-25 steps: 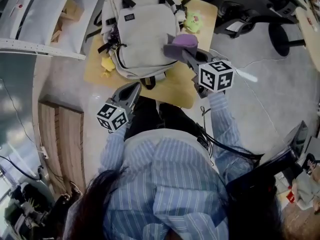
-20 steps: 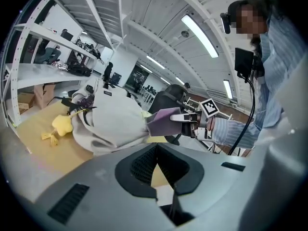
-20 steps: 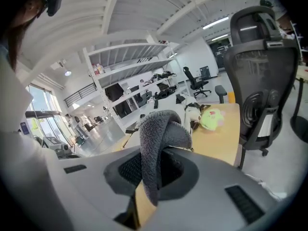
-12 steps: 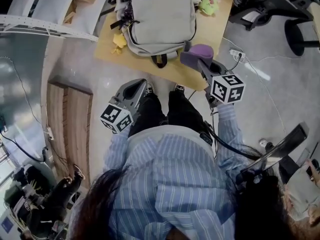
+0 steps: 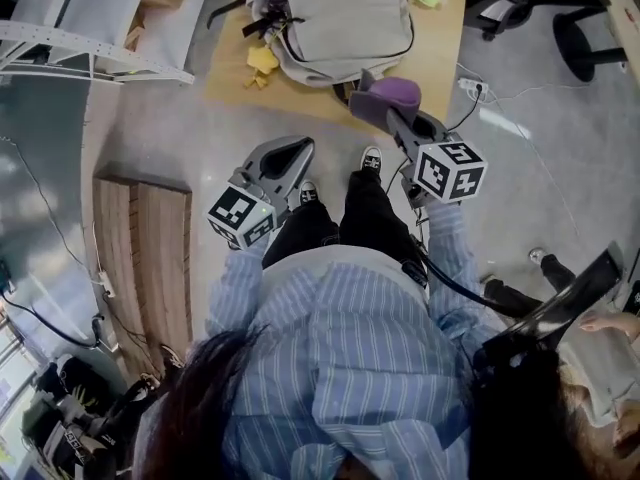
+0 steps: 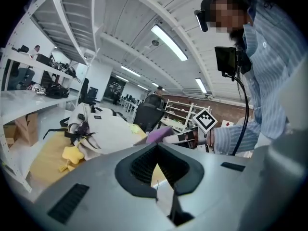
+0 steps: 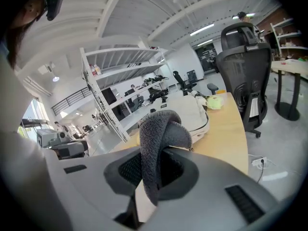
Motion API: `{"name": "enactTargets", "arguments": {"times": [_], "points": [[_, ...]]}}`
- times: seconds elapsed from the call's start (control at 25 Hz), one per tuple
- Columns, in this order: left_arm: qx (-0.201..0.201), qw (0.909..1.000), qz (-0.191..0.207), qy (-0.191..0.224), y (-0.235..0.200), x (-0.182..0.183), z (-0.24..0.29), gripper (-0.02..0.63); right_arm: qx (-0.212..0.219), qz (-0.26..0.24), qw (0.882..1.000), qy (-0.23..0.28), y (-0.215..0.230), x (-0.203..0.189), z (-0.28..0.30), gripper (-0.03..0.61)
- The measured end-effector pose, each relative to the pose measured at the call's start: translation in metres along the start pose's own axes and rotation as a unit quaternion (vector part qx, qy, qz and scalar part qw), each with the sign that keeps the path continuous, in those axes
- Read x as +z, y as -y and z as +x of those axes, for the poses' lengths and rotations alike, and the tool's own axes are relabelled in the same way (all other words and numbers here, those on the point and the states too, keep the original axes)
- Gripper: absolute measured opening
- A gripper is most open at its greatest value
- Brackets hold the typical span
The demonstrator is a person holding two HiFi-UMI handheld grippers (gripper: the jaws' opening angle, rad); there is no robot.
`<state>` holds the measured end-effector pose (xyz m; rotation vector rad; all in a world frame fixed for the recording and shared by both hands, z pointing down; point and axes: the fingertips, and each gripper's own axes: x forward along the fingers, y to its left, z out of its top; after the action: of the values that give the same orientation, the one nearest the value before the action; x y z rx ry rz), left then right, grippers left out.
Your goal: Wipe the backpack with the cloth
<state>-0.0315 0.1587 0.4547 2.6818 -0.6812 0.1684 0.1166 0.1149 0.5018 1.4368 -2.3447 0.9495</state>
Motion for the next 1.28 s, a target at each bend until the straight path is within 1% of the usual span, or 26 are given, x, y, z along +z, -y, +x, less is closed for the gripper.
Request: {"name": "enactTargets", "arguments": {"times": [0.08, 0.2, 0.28, 0.36, 0.52, 0.72, 0.88, 1.12, 1.28], "points": [[-0.002, 1.0, -0.009, -0.003, -0.002, -0.01, -0.03, 0.005, -0.008, 0.016, 1.0, 0.012, -0.028, -0.01, 0.002, 0.041], [0.008, 0.9995, -0.029, 0.002, -0.012, -0.025, -0.07, 0.005, -0.01, 0.036, 0.999, 0.018, -0.068, -0.031, 0.006, 0.041], [0.012, 0.9991, -0.039, 0.014, -0.02, -0.03, -0.089, 0.005, -0.004, 0.029, 1.0, 0.008, -0.094, -0.045, 0.011, 0.041], [0.009, 0.9987, -0.046, 0.022, -0.023, -0.035, -0.103, 0.005, -0.002, 0.01, 1.0, -0.006, -0.117, -0.059, 0.01, 0.041], [-0.001, 0.9981, -0.055, 0.028, -0.02, -0.042, -0.115, 0.004, -0.008, -0.007, 1.0, -0.018, -0.143, -0.072, -0.002, 0.041], [-0.018, 0.9965, -0.072, 0.039, -0.009, -0.041, -0.113, 0.005, -0.018, -0.011, 1.0, -0.023, -0.15, -0.075, -0.019, 0.041], [-0.029, 0.9962, -0.074, 0.036, -0.003, -0.039, -0.108, 0.005, -0.024, -0.007, 0.999, -0.028, -0.148, -0.074, -0.025, 0.041], [-0.021, 0.9969, -0.07, 0.031, -0.009, -0.035, -0.096, 0.005, -0.02, -0.024, 0.999, -0.03, -0.139, -0.066, -0.029, 0.041], [-0.009, 0.9969, -0.073, 0.026, -0.01, -0.036, -0.095, 0.005, -0.022, -0.021, 0.999, -0.031, -0.132, -0.069, -0.036, 0.041]]}}
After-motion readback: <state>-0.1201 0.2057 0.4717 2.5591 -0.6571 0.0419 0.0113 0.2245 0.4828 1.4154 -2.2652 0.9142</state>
